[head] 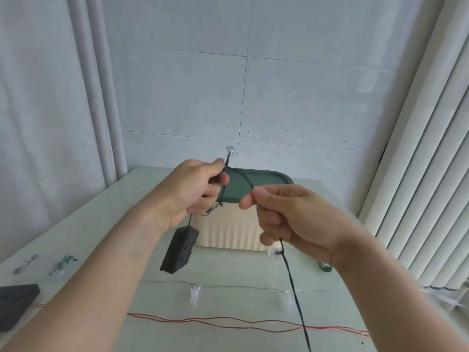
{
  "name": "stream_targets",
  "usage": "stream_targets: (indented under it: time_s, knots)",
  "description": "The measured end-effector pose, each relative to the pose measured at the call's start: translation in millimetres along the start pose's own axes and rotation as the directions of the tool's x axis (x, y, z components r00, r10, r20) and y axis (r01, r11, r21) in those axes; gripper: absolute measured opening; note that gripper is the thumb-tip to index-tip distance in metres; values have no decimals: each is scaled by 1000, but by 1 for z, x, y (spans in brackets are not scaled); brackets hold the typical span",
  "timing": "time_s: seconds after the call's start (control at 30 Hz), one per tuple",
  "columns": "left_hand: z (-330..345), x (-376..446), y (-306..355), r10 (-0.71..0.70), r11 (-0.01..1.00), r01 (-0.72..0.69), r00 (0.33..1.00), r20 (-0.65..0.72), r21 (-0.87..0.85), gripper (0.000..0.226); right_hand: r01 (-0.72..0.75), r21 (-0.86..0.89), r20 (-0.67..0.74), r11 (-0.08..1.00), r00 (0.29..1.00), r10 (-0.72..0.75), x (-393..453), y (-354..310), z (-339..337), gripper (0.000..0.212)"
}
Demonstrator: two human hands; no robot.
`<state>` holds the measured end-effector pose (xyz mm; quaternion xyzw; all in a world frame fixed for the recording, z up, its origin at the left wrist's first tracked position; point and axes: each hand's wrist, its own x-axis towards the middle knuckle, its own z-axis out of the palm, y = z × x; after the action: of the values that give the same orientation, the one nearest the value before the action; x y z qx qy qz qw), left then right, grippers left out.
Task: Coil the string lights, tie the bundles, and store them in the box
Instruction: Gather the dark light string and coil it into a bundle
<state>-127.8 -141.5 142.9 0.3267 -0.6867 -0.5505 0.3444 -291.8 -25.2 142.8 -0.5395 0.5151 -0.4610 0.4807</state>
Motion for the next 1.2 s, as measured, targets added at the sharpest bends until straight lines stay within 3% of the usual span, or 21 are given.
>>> stream_targets:
  time_s: [0.1, 0.2, 0.3, 0.37, 0.5, 0.63, 0.7, 0.87, 1.0, 1.13, 1.2]
  knots:
    - [5, -1, 0, -90, 996, 90, 989, 118, 8, 47, 19, -2, -135, 1000, 991, -19, 4, 2, -3, 32]
    - [3, -2, 2, -117, 983, 149, 957, 267, -104, 50, 3, 59, -208, 998, 978, 10, 6, 4, -5, 30]
    - [0, -4, 7, -112, 946, 220, 910, 400, -237, 37, -4, 86, -253, 996, 967, 25, 8, 6, -7, 29]
    - [1, -6, 10, -82, 916, 232, 906, 415, -327, 25, -35, 50, -224, 998, 974, 45, 8, 8, -9, 29]
    - [0, 0, 6, -26, 826, 188, 954, 297, -532, 21, -79, -50, -68, 996, 995, 76, 8, 12, -9, 31]
    - [1, 5, 3, -12, 667, 197, 967, 254, -719, 22, -65, -37, 197, 997, 978, 71, 7, 15, -9, 24]
    - [2, 6, 2, 0, 617, 181, 973, 229, -766, 20, -44, -21, 261, 999, 964, 48, 6, 16, -9, 18]
    - [-2, 7, 3, 27, 563, 66, 995, 98, -824, 17, 23, -147, 235, 989, 972, 12, 7, 19, -16, 28]
    - [-12, 8, 4, 46, 515, -21, 999, 3, -857, 14, -181, -30, 233, 983, 955, 183, 1, 16, -14, 18]
    - [-19, 11, 1, 11, 450, -122, 991, -131, -885, 29, -221, -148, 202, 964, 947, 248, -4, 11, -20, 47]
    - [-22, 12, 1, -3, 418, -176, 981, -195, -891, 30, -208, -170, 179, 963, 955, 238, -5, 10, -26, 49]
